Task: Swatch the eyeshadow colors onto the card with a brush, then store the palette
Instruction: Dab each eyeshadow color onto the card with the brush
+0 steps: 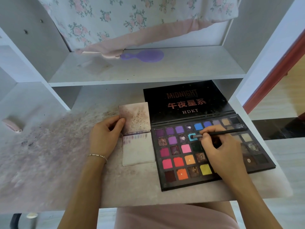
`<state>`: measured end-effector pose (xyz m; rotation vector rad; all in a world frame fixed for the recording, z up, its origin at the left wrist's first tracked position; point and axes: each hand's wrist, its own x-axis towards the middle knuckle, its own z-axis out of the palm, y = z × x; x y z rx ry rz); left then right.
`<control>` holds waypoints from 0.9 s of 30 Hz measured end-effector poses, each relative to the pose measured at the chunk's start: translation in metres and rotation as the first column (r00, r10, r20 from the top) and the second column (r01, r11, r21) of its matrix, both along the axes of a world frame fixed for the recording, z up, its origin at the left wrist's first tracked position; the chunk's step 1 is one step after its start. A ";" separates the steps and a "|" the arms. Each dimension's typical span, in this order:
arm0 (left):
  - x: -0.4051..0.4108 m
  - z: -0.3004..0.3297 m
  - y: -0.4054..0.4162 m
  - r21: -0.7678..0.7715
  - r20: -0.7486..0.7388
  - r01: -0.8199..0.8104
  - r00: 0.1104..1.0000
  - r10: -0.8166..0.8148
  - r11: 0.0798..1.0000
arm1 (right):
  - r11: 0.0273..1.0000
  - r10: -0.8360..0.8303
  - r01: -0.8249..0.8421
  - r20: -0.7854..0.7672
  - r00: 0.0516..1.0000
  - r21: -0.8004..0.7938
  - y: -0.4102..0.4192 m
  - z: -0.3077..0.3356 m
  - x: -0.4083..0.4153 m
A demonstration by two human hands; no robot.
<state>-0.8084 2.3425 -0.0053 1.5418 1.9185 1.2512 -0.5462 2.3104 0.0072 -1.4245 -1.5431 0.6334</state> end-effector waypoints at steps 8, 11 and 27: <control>-0.002 -0.002 0.000 -0.021 0.011 0.010 1.000 -0.009 1.000 | 1.000 -0.020 0.021 -0.035 0.999 0.020 0.000 0.001 0.001; -0.001 -0.001 -0.001 -0.017 0.017 0.003 1.000 -0.003 1.000 | 1.000 0.007 -0.006 -0.047 0.999 0.026 0.000 0.002 0.000; -0.002 0.000 -0.002 -0.034 0.028 0.008 1.000 -0.007 0.999 | 0.922 0.355 -0.381 -0.235 0.905 -0.075 -0.003 0.009 -0.067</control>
